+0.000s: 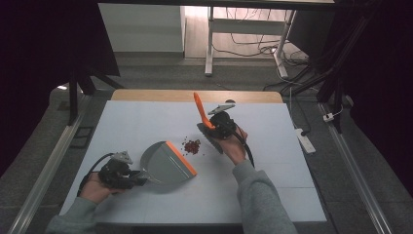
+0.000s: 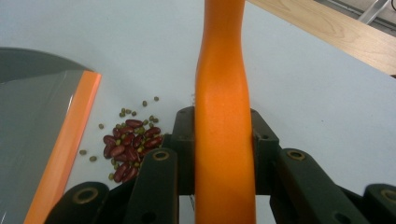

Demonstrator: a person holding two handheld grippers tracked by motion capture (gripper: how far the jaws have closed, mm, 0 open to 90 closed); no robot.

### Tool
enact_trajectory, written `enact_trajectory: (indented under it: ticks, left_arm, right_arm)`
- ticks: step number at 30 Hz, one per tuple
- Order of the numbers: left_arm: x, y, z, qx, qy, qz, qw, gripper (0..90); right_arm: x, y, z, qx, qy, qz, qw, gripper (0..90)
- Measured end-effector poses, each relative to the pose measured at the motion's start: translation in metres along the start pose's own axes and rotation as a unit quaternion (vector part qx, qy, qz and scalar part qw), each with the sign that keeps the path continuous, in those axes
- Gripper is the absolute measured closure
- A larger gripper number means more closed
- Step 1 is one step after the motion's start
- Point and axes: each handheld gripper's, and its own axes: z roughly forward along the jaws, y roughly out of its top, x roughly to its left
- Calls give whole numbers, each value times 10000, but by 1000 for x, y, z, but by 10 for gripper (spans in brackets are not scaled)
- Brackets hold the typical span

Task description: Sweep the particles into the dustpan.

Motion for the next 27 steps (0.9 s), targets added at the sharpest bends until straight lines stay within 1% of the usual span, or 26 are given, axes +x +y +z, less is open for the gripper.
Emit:
enact_trajectory:
  ticks: [4, 5, 9, 12, 15, 16, 20, 24, 26, 27]
  left_arm:
    - [0, 1, 1, -3, -12, -3, 10000, 614]
    - [0, 1, 1, 4, -14, 11, 10000, 614]
    - [0, 1, 1, -2, -26, 4, 10000, 614]
    - [1, 1, 1, 0, -37, 1, 10000, 614]
    - [1, 1, 1, -1, -41, -6, 10000, 614]
    - [1, 1, 1, 5, -43, -2, 10000, 614]
    - [1, 1, 2, 6, -46, -7, 10000, 614]
    - [1, 2, 1, 2, -44, -5, 10000, 614]
    - [1, 2, 1, 6, -45, -1, 10000, 614]
    - [0, 2, 1, 8, -42, 2, 10000, 614]
  right_arm:
    - [3, 5, 10, 110, -2, -65, 9999, 704]
    - [4, 5, 12, 131, -36, -97, 9999, 704]
    - [3, 8, 21, 212, -75, -57, 9997, 705]
    - [3, 11, 24, 231, -94, -39, 9997, 705]
    - [6, 13, 27, 264, -109, -114, 9995, 705]
    - [6, 13, 28, 275, -147, -146, 9994, 705]
    - [5, 14, 31, 305, -192, -141, 9993, 706]
    - [6, 17, 36, 383, -226, -173, 9989, 706]
    - [8, 19, 40, 463, -253, -208, 9984, 707]
    - [9, 20, 42, 467, -257, -165, 9984, 707]
